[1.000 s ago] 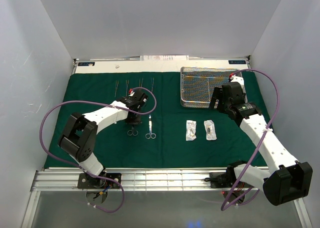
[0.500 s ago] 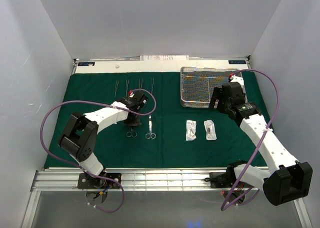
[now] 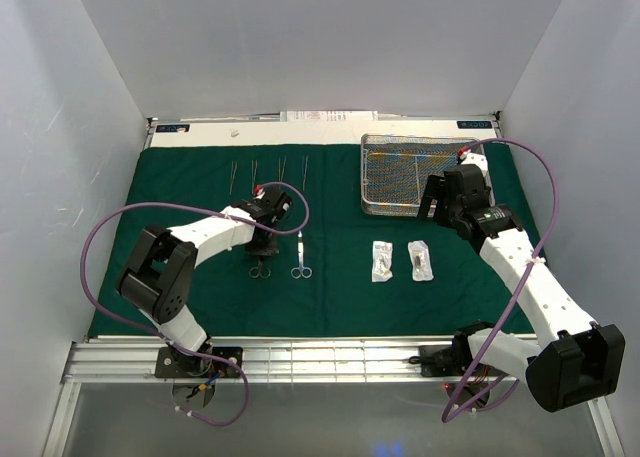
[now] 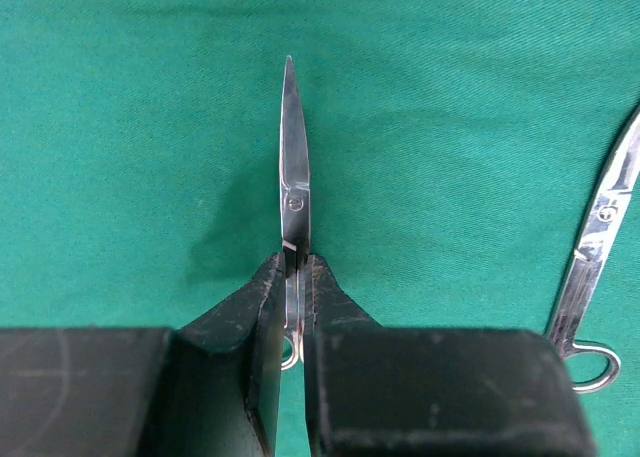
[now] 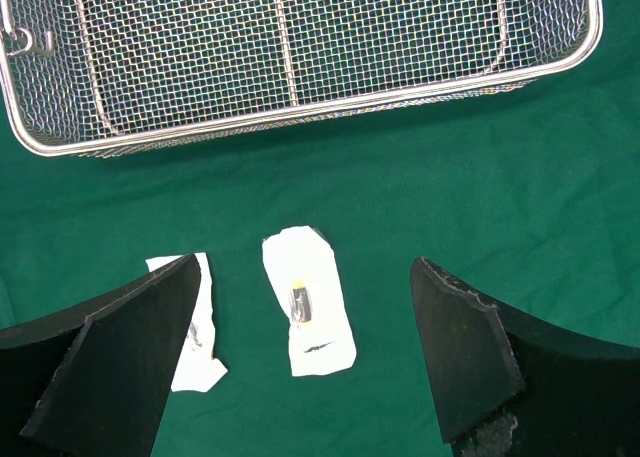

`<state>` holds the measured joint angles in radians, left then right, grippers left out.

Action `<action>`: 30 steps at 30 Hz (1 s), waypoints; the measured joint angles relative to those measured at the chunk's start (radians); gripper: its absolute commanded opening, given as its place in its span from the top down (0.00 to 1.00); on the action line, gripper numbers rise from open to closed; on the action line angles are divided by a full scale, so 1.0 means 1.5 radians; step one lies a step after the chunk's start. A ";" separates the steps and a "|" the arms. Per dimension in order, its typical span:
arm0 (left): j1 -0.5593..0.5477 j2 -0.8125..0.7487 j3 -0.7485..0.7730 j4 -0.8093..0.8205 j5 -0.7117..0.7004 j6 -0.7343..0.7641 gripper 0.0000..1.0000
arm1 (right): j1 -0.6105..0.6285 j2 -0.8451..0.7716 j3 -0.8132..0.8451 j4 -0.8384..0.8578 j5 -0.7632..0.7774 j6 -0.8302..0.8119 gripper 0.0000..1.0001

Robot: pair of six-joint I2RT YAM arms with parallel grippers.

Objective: Open and lay out the surgical kit
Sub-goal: Adjust the medical item in the surgical kit.

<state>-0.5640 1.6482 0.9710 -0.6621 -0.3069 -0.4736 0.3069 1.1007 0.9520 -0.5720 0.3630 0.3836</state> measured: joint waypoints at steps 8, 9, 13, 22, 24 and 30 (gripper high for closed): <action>0.004 0.000 -0.007 0.010 0.000 0.002 0.82 | 0.000 0.000 0.000 0.000 -0.001 -0.002 0.09; 0.004 0.000 -0.009 0.011 0.000 0.002 0.81 | 0.000 0.000 0.000 0.000 -0.001 -0.002 0.09; 0.004 0.000 -0.011 0.011 0.000 0.003 0.72 | 0.000 0.001 0.000 0.000 -0.003 -0.002 0.09; 0.007 0.000 -0.010 0.007 -0.003 0.011 0.57 | 0.000 0.001 0.000 0.000 -0.003 -0.002 0.09; 0.008 0.000 -0.008 0.003 -0.005 0.012 0.53 | 0.000 0.001 0.000 0.000 -0.002 -0.002 0.09; 0.008 -0.004 0.023 -0.031 -0.005 0.005 0.27 | 0.000 0.001 0.001 0.000 0.004 -0.014 0.09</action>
<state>-0.5518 1.6417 1.0054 -0.7086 -0.3138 -0.4667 0.3069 1.1023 0.9531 -0.5724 0.3687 0.3630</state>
